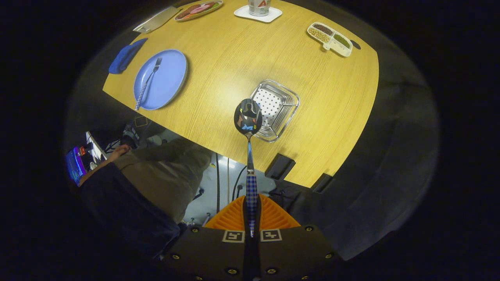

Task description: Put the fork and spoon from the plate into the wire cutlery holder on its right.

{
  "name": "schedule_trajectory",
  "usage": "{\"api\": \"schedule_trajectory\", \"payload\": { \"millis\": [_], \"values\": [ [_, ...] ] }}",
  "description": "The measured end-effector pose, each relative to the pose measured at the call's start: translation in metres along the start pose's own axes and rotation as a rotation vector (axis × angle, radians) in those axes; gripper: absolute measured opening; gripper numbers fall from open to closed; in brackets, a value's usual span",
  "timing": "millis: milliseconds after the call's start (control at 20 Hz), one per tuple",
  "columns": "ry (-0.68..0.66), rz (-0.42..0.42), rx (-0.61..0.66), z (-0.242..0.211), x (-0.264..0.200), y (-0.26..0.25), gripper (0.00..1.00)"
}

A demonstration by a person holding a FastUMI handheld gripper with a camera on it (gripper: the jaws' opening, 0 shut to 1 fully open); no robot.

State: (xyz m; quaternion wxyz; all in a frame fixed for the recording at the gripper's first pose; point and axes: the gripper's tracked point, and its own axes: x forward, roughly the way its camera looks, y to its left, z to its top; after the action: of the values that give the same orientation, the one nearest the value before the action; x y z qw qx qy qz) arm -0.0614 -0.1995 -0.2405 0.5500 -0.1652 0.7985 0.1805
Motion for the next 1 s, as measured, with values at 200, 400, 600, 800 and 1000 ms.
{"api": "schedule_trajectory", "payload": {
  "millis": [200,400,600,800,1000],
  "values": [
    [0.025,-0.008,0.016,0.005,0.005,-0.010,0.00],
    [0.069,-0.006,0.032,0.010,0.010,-0.018,0.00],
    [0.155,0.051,0.061,0.019,0.016,-0.017,0.00],
    [0.205,0.033,0.067,0.037,0.028,-0.026,0.00],
    [0.225,0.029,0.077,0.055,0.035,-0.029,0.00]
  ]
}}
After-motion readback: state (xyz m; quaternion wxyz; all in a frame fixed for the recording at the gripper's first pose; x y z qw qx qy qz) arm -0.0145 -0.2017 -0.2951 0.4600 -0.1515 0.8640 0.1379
